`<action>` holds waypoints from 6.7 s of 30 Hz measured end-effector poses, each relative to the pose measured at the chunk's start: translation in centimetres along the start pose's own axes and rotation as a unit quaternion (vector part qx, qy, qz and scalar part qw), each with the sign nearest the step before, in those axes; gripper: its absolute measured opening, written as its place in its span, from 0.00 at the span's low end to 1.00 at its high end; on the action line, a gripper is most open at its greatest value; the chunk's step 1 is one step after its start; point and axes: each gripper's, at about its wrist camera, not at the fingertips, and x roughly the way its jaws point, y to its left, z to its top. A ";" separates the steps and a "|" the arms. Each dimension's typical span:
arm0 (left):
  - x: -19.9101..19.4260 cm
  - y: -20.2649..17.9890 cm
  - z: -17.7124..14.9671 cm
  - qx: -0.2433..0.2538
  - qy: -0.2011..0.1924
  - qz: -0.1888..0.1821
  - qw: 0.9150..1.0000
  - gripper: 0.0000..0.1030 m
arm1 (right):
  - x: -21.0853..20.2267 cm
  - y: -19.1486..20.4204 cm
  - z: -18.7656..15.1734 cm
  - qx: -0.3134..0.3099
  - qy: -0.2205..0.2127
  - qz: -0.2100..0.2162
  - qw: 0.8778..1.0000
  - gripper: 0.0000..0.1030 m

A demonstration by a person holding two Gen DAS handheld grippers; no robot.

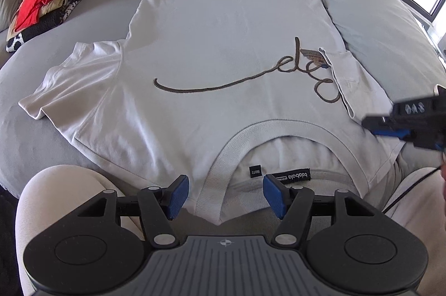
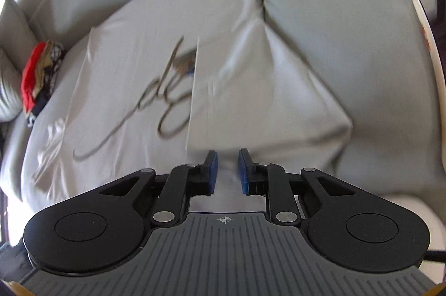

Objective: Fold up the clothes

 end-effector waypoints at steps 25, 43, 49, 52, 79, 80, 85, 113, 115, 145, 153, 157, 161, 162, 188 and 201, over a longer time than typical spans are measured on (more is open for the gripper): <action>-2.2 2.6 0.3 -0.029 0.002 -0.022 0.999 0.61 | -4.8 6.7 -3.8 -0.125 -0.032 -0.004 0.992 0.65; -5.5 21.0 -0.2 -0.339 -0.111 -0.016 0.934 0.45 | -2.0 13.3 -2.3 -0.134 -0.022 0.063 0.989 0.72; -2.8 25.9 -0.7 -0.425 -0.122 -0.041 0.896 0.25 | -1.0 13.6 -2.4 -0.130 -0.014 0.066 0.989 0.72; -1.5 27.9 -0.3 -0.460 -0.126 -0.044 0.878 0.25 | -0.9 13.5 -2.4 -0.127 -0.014 0.065 0.990 0.72; -4.3 13.2 8.9 -0.041 -0.256 0.041 0.965 0.02 | -2.2 7.7 -1.3 -0.046 -0.030 0.063 0.997 0.72; -4.1 11.1 8.7 0.000 -0.249 0.041 0.968 0.02 | -2.3 7.3 -1.2 -0.041 -0.031 0.064 0.997 0.72; -0.1 3.4 5.8 0.132 -0.113 0.038 0.984 0.14 | -2.6 5.6 -1.0 -0.019 -0.029 0.069 0.997 0.72; 1.7 19.2 4.7 -0.244 -0.030 -0.088 0.965 0.44 | -3.9 2.2 -3.4 0.017 -0.012 0.088 0.996 0.72; 2.1 19.0 4.7 -0.234 -0.026 -0.087 0.968 0.44 | -3.8 2.2 -3.4 0.018 -0.010 0.088 0.996 0.72; -1.1 14.9 6.7 -0.159 -0.089 0.028 0.983 0.16 | -3.9 0.9 -2.7 0.024 -0.054 0.062 0.996 0.42; 0.6 12.7 10.0 -0.106 -0.101 0.025 0.989 0.15 | -2.5 0.3 0.7 0.001 -0.103 0.016 0.995 0.15; 3.8 11.6 11.2 -0.087 -0.072 0.041 0.993 0.16 | -0.2 -0.7 4.0 0.018 -0.098 -0.003 0.995 0.16; 6.2 10.8 11.3 -0.058 -0.047 0.052 0.996 0.16 | 2.2 -0.4 6.7 0.012 -0.100 -0.018 0.995 0.17; 6.3 10.3 11.0 -0.046 -0.048 0.060 0.996 0.16 | 2.7 -0.3 7.1 0.009 -0.101 -0.020 0.995 0.17; -1.5 2.8 0.0 0.011 0.015 0.021 1.000 0.36 | -2.5 2.9 -3.4 -0.080 -0.019 0.000 0.997 0.24; 0.8 1.6 -0.8 0.019 0.034 0.023 0.999 0.41 | -1.8 4.0 -4.2 -0.096 -0.019 0.020 0.995 0.23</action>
